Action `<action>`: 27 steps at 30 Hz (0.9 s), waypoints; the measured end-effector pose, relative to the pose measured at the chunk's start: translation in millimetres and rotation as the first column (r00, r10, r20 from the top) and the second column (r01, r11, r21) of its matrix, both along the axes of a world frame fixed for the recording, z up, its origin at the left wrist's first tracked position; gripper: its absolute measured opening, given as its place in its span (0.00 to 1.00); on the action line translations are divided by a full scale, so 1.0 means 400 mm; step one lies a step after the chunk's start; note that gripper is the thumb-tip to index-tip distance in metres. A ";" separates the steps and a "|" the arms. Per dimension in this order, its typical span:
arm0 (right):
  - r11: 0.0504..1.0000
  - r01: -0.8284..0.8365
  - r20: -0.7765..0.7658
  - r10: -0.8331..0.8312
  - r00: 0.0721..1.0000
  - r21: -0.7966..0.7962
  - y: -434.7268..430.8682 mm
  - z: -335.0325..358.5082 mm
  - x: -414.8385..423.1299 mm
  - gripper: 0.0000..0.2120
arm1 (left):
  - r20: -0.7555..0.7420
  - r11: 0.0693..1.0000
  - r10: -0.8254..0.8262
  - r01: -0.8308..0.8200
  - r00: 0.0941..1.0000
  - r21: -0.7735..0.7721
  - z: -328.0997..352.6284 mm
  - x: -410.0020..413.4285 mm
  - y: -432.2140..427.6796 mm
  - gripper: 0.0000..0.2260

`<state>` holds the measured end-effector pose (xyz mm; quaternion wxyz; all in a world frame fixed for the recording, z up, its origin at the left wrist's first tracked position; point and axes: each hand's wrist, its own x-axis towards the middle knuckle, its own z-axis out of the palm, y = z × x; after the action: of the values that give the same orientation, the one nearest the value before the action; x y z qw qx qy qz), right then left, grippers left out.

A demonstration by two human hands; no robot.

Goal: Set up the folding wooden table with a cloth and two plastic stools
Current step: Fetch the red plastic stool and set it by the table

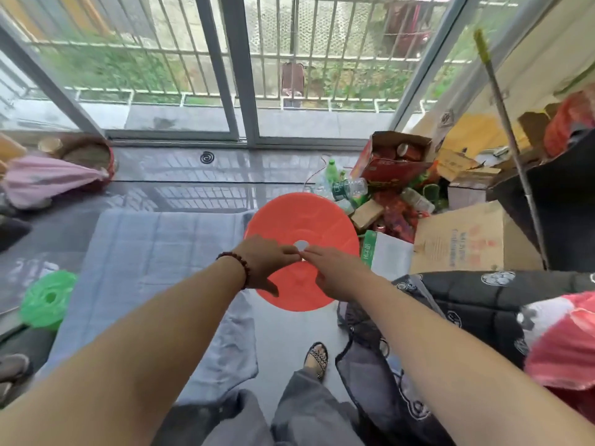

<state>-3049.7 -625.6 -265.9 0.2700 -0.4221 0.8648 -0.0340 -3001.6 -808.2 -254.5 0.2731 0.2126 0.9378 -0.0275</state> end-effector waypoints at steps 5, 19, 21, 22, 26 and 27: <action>0.998 -0.051 0.051 0.053 0.997 -0.028 0.025 -0.107 -0.097 0.31 | 0.026 0.996 0.072 -0.070 0.997 -0.051 -0.087 -0.067 0.040 0.36; 0.992 -0.121 0.190 0.116 0.975 0.018 -0.034 -0.496 -0.198 0.27 | 0.121 0.994 0.110 -0.109 0.986 -0.014 -0.492 -0.157 -0.003 0.23; 0.992 -0.119 0.199 0.110 0.974 0.034 -0.034 -0.568 -0.201 0.27 | 0.104 0.995 0.103 -0.104 0.989 0.005 -0.571 -0.160 -0.002 0.20; 0.993 -0.114 0.206 0.104 0.973 0.036 -0.036 -0.602 -0.202 0.26 | 0.099 0.994 0.103 -0.105 0.990 0.014 -0.606 -0.162 -0.002 0.19; 0.993 -0.098 0.251 0.079 0.965 0.066 -0.040 -0.729 -0.189 0.26 | 0.099 0.995 0.097 -0.099 0.990 0.015 -0.744 -0.146 0.003 0.20; 0.993 -0.086 0.267 0.062 0.962 0.081 -0.042 -0.760 -0.183 0.26 | 0.107 0.995 0.100 -0.102 0.989 0.018 -0.777 -0.145 0.004 0.20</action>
<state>-3123.1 -642.3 -570.0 0.4028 -0.4329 0.8055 -0.0400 -3059.4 -806.5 -565.2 0.3211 0.1691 0.9318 0.0087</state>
